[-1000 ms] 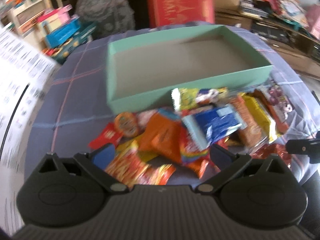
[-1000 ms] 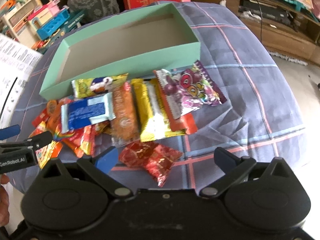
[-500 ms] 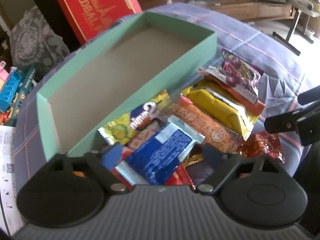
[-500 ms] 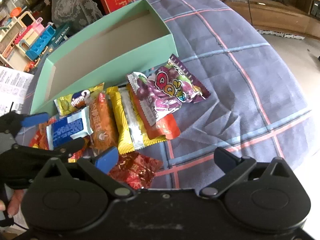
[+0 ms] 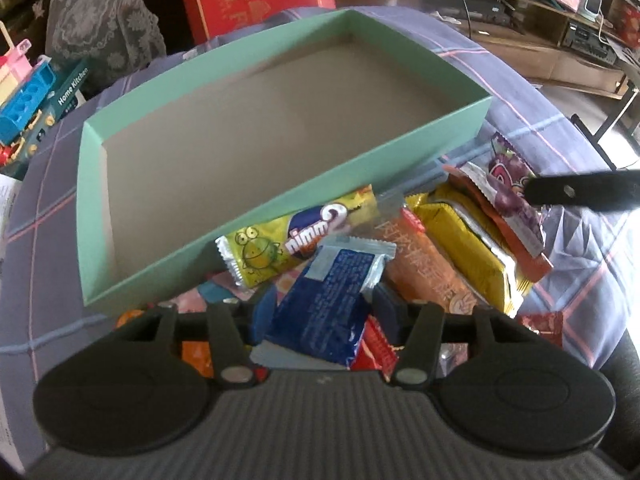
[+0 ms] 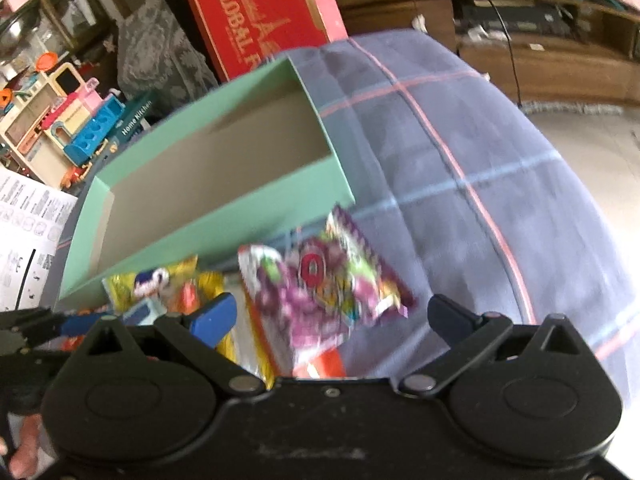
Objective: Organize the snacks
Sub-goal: 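Grasp the blue wafer with the left tool while the right tool grasps the purple candy bag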
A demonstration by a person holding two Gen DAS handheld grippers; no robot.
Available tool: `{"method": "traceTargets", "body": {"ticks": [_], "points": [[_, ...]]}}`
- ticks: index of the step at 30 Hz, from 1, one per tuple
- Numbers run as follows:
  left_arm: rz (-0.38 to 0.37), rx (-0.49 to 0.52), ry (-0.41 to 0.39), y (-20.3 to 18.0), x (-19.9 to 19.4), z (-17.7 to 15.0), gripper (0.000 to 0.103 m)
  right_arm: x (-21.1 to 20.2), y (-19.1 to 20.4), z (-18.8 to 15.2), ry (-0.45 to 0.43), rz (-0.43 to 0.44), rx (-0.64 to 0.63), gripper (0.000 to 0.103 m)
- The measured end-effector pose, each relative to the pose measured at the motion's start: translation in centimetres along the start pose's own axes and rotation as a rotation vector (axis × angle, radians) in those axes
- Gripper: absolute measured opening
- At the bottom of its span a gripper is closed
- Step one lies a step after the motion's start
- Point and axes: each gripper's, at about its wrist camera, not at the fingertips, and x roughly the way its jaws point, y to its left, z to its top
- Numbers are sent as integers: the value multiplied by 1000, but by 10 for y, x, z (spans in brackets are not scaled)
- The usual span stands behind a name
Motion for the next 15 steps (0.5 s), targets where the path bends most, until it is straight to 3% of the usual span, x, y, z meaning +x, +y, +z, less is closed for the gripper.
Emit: {"method": "traceTargets", "body": {"ticks": [6,12,15], "points": [[-13,-9,22,3,5,1,52,25,-6,14,22,3,-42,103],[-27,-10,55,1,17,2,44,43,-7,10,100,85,-46,103],[-23,-14,51,0,17,2,42,41,-5,4,67,92,-77,101]]}}
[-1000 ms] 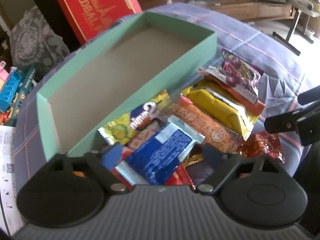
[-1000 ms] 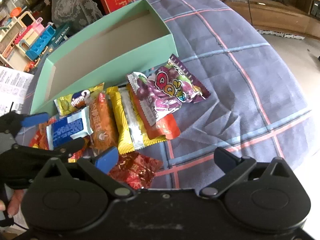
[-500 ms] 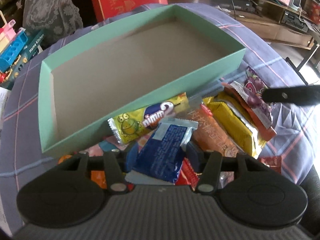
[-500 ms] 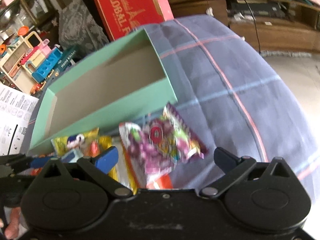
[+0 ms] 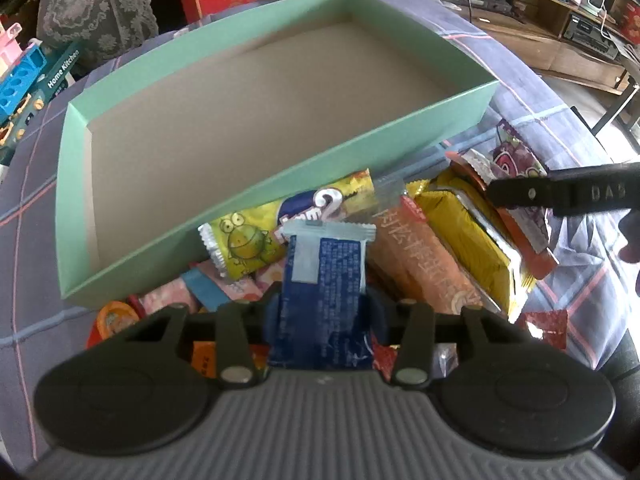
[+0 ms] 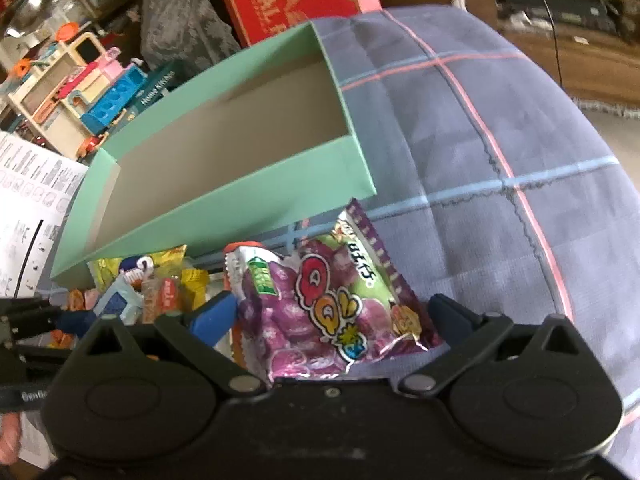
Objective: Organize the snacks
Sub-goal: 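Grasp the blue wafer with the left tool while the right tool grasps the purple candy bag, then drop the blue wafer into the green tray with the left tool while the right drops the purple bag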
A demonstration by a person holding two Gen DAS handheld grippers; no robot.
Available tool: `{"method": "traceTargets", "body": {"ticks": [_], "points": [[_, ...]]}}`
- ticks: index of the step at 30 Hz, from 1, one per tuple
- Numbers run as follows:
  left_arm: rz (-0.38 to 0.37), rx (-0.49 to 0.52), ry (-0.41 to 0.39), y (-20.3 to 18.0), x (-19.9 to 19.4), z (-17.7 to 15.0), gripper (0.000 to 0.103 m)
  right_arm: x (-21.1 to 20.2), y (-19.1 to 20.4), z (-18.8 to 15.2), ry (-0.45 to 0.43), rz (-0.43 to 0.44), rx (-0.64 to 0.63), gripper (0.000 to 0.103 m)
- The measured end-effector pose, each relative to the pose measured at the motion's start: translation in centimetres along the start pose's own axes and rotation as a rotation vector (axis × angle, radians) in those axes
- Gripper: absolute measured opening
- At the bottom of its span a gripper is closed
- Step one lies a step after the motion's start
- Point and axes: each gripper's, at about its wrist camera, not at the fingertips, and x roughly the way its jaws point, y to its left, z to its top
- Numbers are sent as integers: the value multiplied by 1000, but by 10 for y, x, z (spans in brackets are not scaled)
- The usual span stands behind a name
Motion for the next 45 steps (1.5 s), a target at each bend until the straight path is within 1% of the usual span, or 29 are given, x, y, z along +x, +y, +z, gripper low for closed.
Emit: {"method": "traceTargets", "body": {"ticks": [2,3,4,8,10,13,14,17,20,24,28,33,39,42,45], "points": [[-2,-6,-1,0,-1,0,41,-4,4,-3,-18,10,-26,87],[-1,-7,-2,-1,-1,0,41,-6,5,-4,-18,24,-28,85],[0,-9,-3,-1,-2,0,41,-7,6,-5,-19,26,-29,80],[-1,-16,-25,-3,-8,0,41,-14,6,-8,-21,17,-20,73],[-5,-22,-40,-2,-15,0,41,-15,7,-8,-22,13,-15,70],[-11,-27,-65,-1,-26,0,41,-21,7,-7,-25,20,0,69],[-11,-28,-74,-1,-29,0,41,-25,8,-7,-30,20,-3,67],[-15,-39,-94,0,-38,0,41,-35,7,-8,-46,14,-7,65],[-29,-55,-106,1,-45,0,41,-42,6,-7,-60,8,7,65],[-41,-60,-138,2,-55,7,41,-57,8,2,-87,29,8,65],[-27,-72,-171,7,-58,32,41,-62,17,28,-120,40,-13,65],[8,-113,-196,27,-49,75,41,-48,31,74,-150,49,-46,65],[20,-177,-182,62,-12,135,41,-5,40,131,-141,39,-56,65],[23,-198,-170,74,12,156,41,22,41,155,-124,43,-40,65],[31,-215,-156,85,35,170,41,47,42,173,-111,40,-44,65]]}}
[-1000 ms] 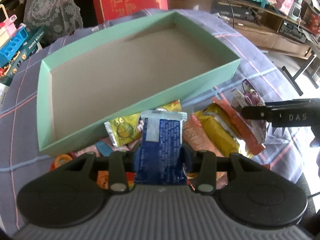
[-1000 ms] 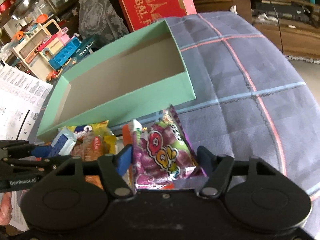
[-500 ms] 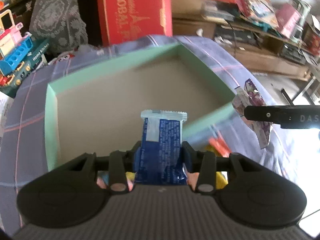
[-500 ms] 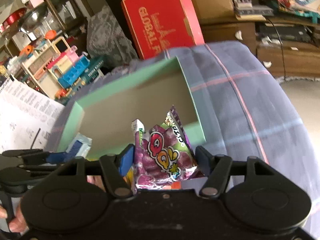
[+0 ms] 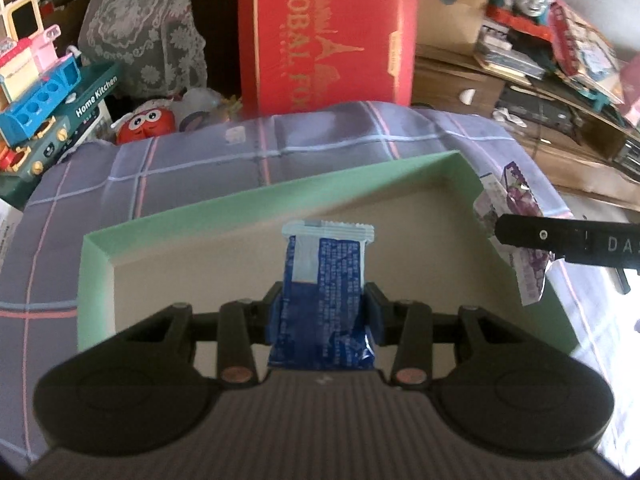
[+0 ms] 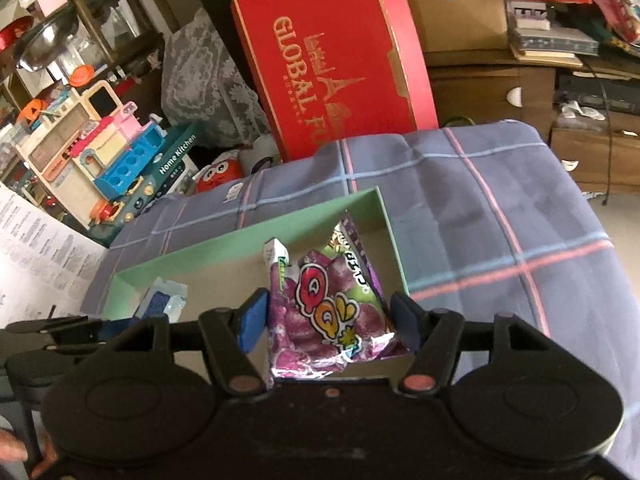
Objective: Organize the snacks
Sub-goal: 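Drop the blue wafer into the green tray with the left tool while the right drops the purple bag, then grasp the orange bread roll with the left tool while the right tool grasps the red-orange packet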
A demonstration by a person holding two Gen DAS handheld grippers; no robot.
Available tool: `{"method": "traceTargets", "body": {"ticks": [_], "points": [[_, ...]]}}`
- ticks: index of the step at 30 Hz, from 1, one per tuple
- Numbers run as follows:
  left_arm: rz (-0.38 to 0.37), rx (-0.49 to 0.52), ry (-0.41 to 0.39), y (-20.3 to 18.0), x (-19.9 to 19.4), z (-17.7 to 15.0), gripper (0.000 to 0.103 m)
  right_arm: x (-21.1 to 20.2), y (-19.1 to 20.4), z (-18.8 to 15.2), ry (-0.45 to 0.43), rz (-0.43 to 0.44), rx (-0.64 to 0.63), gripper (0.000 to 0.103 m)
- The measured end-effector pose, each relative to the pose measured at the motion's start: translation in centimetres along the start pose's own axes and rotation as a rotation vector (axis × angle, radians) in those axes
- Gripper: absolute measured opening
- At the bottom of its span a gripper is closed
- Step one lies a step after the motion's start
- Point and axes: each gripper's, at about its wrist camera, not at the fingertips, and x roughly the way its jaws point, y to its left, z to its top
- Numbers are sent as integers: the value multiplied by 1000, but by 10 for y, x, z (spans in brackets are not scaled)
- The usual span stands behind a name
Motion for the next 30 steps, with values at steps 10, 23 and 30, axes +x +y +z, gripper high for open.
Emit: {"method": "traceTargets", "body": {"ticks": [10,23,30], "points": [[120,7,-5,5,45,11,94,51,11,21,-9,6,-30,100],[81,12,29,-5,10,-19,101,23,19,2,2,-11,-49,103],[46,39,33,-20,-31,-57,103,-17,20,-24,6,2,-55,103]]}}
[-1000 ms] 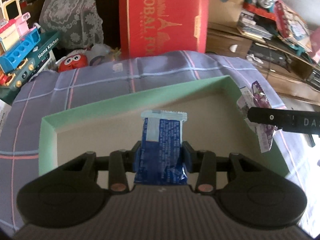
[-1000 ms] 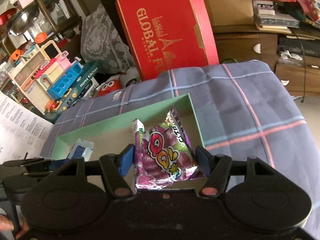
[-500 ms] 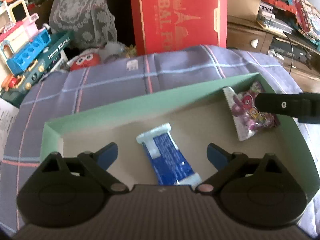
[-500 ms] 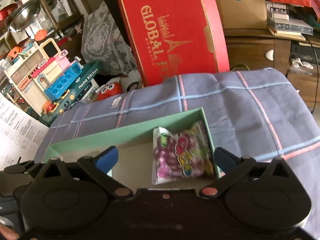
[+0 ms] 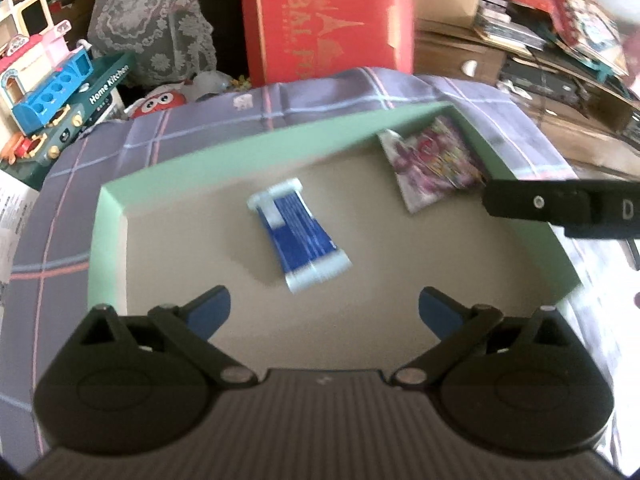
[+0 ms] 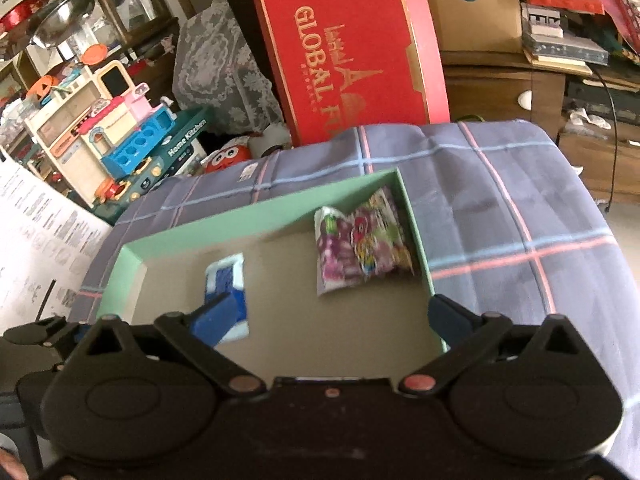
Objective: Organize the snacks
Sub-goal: 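Grasp the orange bread roll with the left tool while the right tool grasps the red-orange packet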
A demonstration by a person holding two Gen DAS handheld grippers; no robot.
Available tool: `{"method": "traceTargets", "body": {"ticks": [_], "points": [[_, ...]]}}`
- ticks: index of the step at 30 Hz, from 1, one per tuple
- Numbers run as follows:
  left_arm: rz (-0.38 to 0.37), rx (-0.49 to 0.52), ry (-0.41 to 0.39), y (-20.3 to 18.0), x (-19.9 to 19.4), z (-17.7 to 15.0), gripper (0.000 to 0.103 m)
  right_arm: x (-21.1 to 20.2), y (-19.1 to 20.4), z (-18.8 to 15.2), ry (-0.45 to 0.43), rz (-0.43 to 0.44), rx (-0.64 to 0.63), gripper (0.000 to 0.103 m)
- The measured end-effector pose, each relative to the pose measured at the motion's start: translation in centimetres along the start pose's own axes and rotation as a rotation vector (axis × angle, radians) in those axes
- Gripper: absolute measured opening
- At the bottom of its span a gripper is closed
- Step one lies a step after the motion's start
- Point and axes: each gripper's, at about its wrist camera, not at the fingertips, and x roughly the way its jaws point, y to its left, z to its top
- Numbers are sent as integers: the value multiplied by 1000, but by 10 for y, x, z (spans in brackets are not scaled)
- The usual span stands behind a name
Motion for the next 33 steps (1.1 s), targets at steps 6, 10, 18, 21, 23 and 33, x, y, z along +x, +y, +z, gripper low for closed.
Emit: {"method": "traceTargets", "body": {"ticks": [6,10,18,21,23,33], "points": [[-54,20,35,-19,-26,-50,103,-31,-5,-40,30,27,12,103],[-78,35,68,-32,-34,-83,103,-42,-14,-72,74,40,47,103],[-124,17,109,-54,-39,-114,89,-57,-38,-122,124,67,148,93],[-119,21,119,-62,-34,-118,80,-55,-45,-135,150,77,176,86],[-88,43,104,-67,-32,-121,77,-55,-48,-145,162,89,197,80],[-144,58,104,-58,-29,-129,43,-52,-43,-160,159,85,147,41]]}}
